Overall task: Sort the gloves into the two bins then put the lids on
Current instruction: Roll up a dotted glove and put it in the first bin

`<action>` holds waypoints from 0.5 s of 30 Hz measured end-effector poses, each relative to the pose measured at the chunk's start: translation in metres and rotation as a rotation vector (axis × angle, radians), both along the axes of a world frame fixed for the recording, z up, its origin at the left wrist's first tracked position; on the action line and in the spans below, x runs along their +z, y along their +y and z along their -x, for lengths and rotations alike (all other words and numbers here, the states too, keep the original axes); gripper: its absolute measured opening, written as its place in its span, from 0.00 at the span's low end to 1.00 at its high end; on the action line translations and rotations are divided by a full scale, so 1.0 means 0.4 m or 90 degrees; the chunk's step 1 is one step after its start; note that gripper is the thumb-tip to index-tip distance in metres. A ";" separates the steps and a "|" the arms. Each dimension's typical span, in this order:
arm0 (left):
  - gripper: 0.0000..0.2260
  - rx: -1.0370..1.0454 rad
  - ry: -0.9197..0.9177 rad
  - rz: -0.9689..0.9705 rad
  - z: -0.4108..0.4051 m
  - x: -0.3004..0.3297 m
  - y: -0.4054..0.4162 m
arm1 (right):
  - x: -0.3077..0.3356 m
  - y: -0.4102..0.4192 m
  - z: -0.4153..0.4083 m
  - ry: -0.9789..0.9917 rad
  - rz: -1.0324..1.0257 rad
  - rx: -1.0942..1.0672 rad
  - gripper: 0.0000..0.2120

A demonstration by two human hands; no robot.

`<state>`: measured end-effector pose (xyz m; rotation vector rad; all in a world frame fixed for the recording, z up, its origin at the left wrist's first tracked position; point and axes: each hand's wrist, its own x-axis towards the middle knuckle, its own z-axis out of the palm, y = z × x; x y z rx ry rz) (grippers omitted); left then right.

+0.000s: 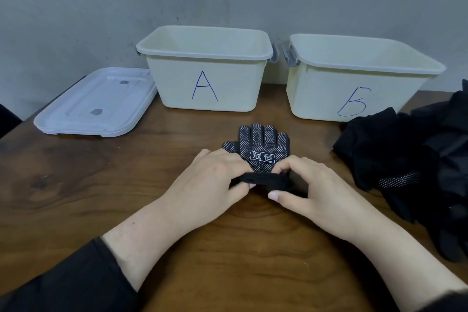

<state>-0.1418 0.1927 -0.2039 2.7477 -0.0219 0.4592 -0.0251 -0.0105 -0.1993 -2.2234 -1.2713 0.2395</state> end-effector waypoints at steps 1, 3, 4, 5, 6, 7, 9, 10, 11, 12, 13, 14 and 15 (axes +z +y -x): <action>0.07 0.005 -0.003 0.018 -0.001 -0.001 0.000 | -0.001 0.003 -0.002 0.004 -0.005 -0.005 0.11; 0.04 0.025 -0.005 0.064 -0.004 -0.003 -0.002 | -0.004 0.010 -0.004 0.013 -0.044 -0.014 0.11; 0.02 0.046 -0.004 0.098 -0.007 -0.004 -0.002 | -0.004 0.013 -0.005 0.041 -0.072 -0.017 0.10; 0.01 0.066 -0.001 0.142 -0.009 -0.006 0.000 | -0.004 0.015 -0.006 0.074 -0.095 -0.021 0.10; 0.04 0.087 -0.001 0.193 -0.012 -0.007 0.002 | -0.004 0.018 -0.009 0.095 -0.113 -0.028 0.09; 0.07 0.099 0.002 0.245 -0.015 -0.010 0.004 | -0.005 0.021 -0.013 0.105 -0.126 -0.040 0.09; 0.11 0.110 0.008 0.307 -0.021 -0.014 0.008 | -0.010 0.031 -0.018 0.124 -0.156 -0.064 0.11; 0.12 0.114 0.012 0.313 -0.024 -0.015 0.008 | -0.014 0.036 -0.020 0.129 -0.165 -0.073 0.13; 0.13 0.116 0.010 0.314 -0.027 -0.015 0.007 | -0.019 0.041 -0.020 0.125 -0.169 -0.080 0.14; 0.14 0.116 0.009 0.308 -0.030 -0.016 0.006 | -0.025 0.043 -0.021 0.110 -0.169 -0.087 0.16; 0.16 0.114 0.008 0.300 -0.031 -0.015 0.004 | -0.032 0.045 -0.021 0.090 -0.167 -0.091 0.17; 0.17 0.113 0.009 0.291 -0.033 -0.015 0.002 | -0.038 0.045 -0.022 0.067 -0.164 -0.094 0.18; 0.18 0.112 0.008 0.282 -0.034 -0.017 0.002 | -0.044 0.046 -0.025 0.037 -0.159 -0.097 0.19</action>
